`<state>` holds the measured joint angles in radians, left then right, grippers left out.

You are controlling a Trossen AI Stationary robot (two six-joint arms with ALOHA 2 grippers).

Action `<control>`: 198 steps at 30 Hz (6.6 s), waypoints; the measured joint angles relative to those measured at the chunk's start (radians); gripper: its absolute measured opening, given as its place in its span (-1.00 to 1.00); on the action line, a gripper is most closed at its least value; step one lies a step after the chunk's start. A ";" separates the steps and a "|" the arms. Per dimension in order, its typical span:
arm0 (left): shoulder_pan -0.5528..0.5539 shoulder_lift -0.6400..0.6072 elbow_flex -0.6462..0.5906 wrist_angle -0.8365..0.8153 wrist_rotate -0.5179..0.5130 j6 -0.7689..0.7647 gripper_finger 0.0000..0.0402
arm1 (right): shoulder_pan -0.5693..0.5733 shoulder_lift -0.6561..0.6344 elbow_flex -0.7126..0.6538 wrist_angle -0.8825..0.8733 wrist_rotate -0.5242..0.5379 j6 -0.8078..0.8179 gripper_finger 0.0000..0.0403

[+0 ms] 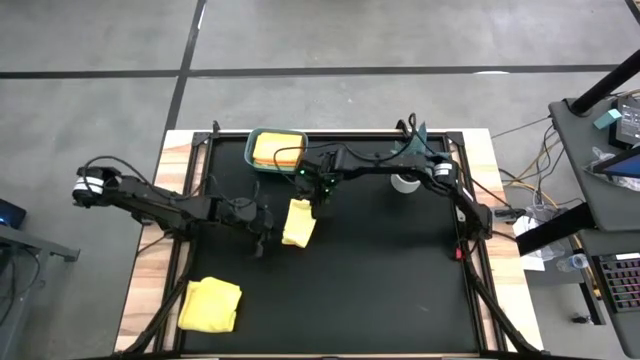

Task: Fold microfiber towels
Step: Fold the right yellow microfiber cloth

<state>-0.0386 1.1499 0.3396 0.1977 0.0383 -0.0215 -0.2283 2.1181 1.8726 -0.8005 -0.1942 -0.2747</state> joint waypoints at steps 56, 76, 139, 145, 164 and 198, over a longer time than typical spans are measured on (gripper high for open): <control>-0.047 -0.032 0.026 -0.319 -0.432 0.054 -0.05 | 0.061 -0.050 -0.113 0.003 -0.093 0.068 -0.26; -0.177 -0.079 -0.006 -0.332 -0.189 -0.287 -0.52 | 0.024 -0.056 -0.276 0.439 0.023 0.310 -0.37; -0.157 0.183 -0.011 0.017 -0.150 -0.235 -0.37 | 0.078 -0.177 -0.501 0.593 0.171 0.247 -0.95; -0.157 0.084 -0.011 -0.088 -0.146 -0.223 -0.10 | 0.073 -0.177 -0.501 0.590 0.171 0.264 -0.73; -0.111 0.023 -0.019 -0.198 -0.474 0.031 -0.08 | 0.063 -0.265 -0.483 0.511 0.168 0.248 -0.53; -0.085 0.162 -0.004 -0.021 -0.463 0.055 -0.61 | 0.136 -0.217 -0.593 0.657 -0.097 0.153 -0.85</control>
<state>-0.1234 1.3121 0.3351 0.1769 -0.4244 0.0339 -0.0919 1.9016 1.2795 -0.1435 -0.2910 -0.1215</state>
